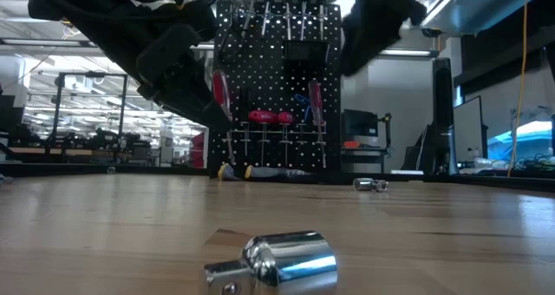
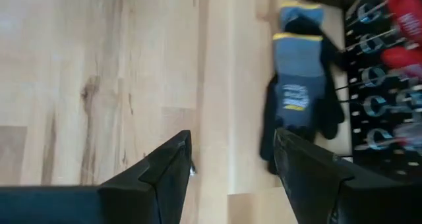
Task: Hang tools onto peg board
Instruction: Put the socket into the pegboard bin
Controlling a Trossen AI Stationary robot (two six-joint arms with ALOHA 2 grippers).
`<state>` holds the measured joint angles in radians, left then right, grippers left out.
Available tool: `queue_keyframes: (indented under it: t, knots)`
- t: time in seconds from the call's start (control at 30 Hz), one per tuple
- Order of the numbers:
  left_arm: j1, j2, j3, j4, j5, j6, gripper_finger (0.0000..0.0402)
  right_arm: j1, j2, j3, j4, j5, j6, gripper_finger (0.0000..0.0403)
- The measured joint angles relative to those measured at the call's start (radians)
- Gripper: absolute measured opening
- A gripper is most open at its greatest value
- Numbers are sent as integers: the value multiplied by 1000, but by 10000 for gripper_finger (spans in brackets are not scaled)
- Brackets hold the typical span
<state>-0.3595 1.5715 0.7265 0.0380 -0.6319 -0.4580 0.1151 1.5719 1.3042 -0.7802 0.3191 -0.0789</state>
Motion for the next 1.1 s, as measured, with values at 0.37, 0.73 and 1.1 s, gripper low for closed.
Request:
queue_keyframes:
  t: [0.37, 0.73, 1.1]
  knots:
    - [0, 0, 0, 0, 0, 1, 134, -60, 3, -223, 172, -132, 50, 214]
    - [0, 0, 0, 0, 0, 1, 134, -112, 114, -277, 271, -216, 44, 214]
    - [0, 0, 0, 0, 0, 2, 134, -109, 202, -277, 294, -235, 26, 214]
